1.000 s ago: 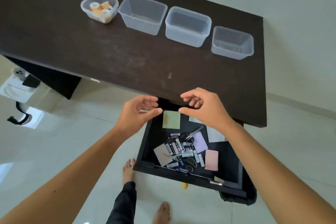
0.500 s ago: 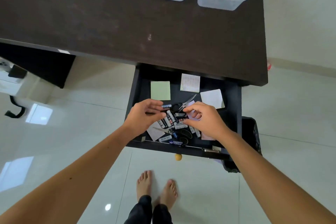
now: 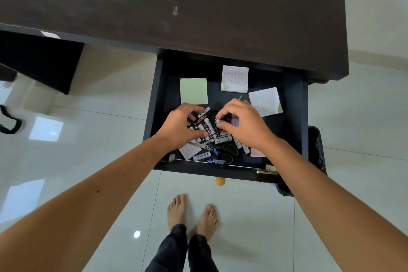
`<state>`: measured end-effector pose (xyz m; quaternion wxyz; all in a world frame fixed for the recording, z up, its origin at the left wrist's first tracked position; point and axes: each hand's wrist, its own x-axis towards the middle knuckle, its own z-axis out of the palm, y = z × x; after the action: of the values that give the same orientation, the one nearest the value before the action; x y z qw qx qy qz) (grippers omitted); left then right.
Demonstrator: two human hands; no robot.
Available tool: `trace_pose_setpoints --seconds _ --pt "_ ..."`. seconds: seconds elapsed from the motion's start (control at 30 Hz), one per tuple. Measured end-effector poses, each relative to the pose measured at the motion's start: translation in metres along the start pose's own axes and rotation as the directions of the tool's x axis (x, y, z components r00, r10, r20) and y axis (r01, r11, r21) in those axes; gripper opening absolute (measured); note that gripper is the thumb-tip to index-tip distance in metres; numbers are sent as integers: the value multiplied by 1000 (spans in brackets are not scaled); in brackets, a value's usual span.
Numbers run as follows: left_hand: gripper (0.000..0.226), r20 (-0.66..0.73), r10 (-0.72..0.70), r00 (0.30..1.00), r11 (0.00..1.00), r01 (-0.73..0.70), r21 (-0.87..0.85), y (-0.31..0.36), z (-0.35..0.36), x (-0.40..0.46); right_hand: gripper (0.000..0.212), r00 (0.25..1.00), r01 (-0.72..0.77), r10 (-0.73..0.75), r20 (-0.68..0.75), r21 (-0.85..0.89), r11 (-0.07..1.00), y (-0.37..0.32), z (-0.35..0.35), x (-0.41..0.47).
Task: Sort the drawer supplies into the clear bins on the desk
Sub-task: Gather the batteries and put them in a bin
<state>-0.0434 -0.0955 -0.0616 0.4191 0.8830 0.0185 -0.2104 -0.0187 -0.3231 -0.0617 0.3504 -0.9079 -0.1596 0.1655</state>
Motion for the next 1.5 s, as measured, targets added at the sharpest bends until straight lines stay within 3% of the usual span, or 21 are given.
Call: trace_pose_setpoints --seconds 0.17,0.27,0.4,0.67,1.03,1.17,1.5 --pt "82 17 32 999 998 -33 58 -3 5 8 10 993 -89 104 -64 204 975 -11 -11 -16" --pt "83 34 37 999 996 -39 77 -2 7 11 10 993 -109 118 -25 247 963 -11 -13 -23" --pt "72 34 52 998 993 -55 105 -2 8 13 20 984 -156 139 112 166 974 -3 -7 -30" --pt "51 60 127 990 973 -136 184 -7 3 12 14 985 -147 140 96 69 987 4 -5 -30" --pt "46 123 131 984 952 -159 263 -9 -2 16 22 973 -84 95 209 -60 995 3 -4 -23" --pt "49 161 149 976 935 -193 299 -9 -2 16 36 963 -25 64 262 -149 989 6 -1 -20" --pt "44 149 188 971 928 -226 297 -20 -1 24 43 953 29 46 298 -242 970 5 1 -8"
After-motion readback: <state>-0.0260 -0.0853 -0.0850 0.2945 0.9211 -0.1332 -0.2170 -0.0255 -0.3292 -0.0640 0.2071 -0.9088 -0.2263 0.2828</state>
